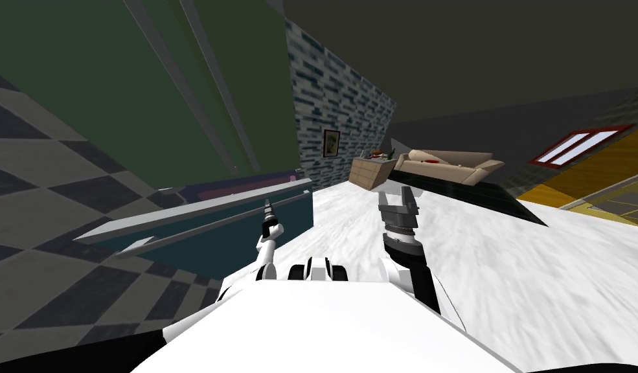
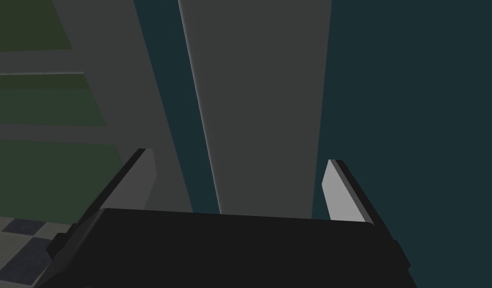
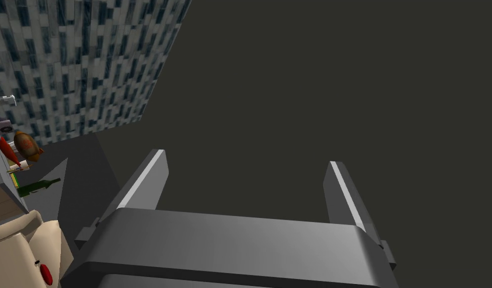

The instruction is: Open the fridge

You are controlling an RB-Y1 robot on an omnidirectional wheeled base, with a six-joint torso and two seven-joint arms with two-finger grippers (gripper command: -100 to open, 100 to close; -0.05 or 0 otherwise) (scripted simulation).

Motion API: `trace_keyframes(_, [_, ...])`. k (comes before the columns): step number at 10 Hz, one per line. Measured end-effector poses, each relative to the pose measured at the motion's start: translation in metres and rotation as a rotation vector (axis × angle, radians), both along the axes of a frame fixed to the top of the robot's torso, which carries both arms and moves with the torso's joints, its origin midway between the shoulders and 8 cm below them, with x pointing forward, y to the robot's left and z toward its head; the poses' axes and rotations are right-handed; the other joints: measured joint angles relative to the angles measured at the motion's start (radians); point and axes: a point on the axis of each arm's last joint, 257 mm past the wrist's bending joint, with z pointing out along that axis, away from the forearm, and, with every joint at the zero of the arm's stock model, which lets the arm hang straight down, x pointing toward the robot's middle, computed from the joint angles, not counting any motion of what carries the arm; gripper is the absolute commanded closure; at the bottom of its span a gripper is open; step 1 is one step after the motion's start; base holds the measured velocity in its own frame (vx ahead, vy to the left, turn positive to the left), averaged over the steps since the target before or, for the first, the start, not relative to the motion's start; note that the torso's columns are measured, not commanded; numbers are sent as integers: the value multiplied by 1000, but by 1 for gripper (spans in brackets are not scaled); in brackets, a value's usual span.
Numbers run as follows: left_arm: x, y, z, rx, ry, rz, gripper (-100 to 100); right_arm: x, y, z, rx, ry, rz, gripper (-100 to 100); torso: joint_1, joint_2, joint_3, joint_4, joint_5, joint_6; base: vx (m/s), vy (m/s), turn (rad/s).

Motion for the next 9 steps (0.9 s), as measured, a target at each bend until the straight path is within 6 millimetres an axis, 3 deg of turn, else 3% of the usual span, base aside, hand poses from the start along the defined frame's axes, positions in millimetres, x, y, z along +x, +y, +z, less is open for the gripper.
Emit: trace_keyframes(9, [40, 4, 17, -19, 12, 84, -100, 0, 0, 0, 0, 0, 0, 0, -5, 2, 1, 4, -4, 2, -89, 43, -94])
